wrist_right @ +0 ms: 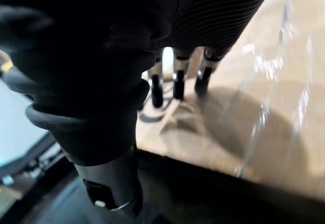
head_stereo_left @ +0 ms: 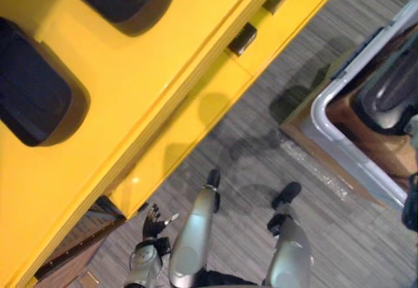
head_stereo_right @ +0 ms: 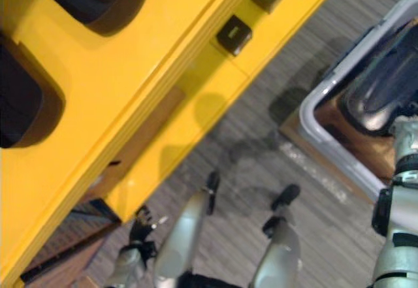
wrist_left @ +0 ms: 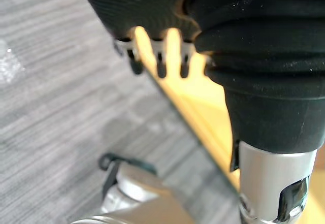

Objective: Walk over and take plastic housings, then place them on the shelf

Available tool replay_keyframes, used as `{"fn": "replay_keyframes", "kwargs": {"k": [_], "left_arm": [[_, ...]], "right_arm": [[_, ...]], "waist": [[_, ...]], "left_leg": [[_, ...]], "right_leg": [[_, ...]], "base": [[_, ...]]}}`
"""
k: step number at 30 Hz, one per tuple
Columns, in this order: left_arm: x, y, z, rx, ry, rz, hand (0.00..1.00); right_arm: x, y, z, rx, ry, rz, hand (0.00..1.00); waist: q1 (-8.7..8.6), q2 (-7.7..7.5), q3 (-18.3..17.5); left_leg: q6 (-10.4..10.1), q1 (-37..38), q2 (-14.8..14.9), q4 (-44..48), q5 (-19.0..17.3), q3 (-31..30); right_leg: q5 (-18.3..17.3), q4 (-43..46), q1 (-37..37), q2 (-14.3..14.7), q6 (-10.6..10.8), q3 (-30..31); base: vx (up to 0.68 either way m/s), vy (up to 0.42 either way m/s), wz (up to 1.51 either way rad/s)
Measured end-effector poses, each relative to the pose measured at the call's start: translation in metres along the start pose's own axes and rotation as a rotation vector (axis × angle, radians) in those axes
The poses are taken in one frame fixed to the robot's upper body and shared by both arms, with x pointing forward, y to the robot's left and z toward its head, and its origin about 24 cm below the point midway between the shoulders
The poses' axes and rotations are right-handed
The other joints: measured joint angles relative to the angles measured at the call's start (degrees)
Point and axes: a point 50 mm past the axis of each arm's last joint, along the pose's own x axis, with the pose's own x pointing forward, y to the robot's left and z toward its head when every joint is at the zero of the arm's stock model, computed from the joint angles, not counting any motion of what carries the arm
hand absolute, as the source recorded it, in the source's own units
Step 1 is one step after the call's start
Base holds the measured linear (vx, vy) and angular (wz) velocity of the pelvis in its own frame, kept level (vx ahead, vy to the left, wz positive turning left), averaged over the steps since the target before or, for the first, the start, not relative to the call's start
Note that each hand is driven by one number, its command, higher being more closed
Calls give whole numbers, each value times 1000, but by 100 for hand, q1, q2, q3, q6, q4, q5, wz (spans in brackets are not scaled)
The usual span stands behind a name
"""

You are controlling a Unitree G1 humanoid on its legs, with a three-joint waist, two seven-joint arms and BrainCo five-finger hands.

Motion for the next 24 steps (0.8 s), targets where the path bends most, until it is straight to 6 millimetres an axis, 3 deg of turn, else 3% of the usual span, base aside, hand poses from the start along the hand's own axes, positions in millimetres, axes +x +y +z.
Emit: {"fn": "replay_keyframes", "kwargs": {"k": [10,17,19,24], "left_arm": [[0,-5,11,6,-58,-26,0],[-1,-12,26,30,-147,-71,0],[-3,-13,29,51,-168,-71,0],[-4,-8,41,100,-234,-40,0]], "right_arm": [[3,-12,1,-344,12,-20,100],[3,-13,-5,-402,21,-35,100],[3,-9,-13,-406,23,-29,100],[0,4,-56,-492,34,-34,100]], "waist": [[19,29,-19],[23,51,-144],[1,20,-289],[-144,-132,-396]], "left_leg": [[-19,-3,13,-13,36,-52],[-21,-1,25,-9,52,-69],[-21,1,45,-6,52,-64],[-41,171,168,-31,35,40]], "right_leg": [[-11,10,30,11,-8,-97],[-10,1,50,19,-8,-107],[-9,-12,54,25,-10,-105],[9,-138,218,147,-30,-35]], "base": [[-28,26,2],[-31,43,2],[-16,40,-2],[-37,24,-12]]}}
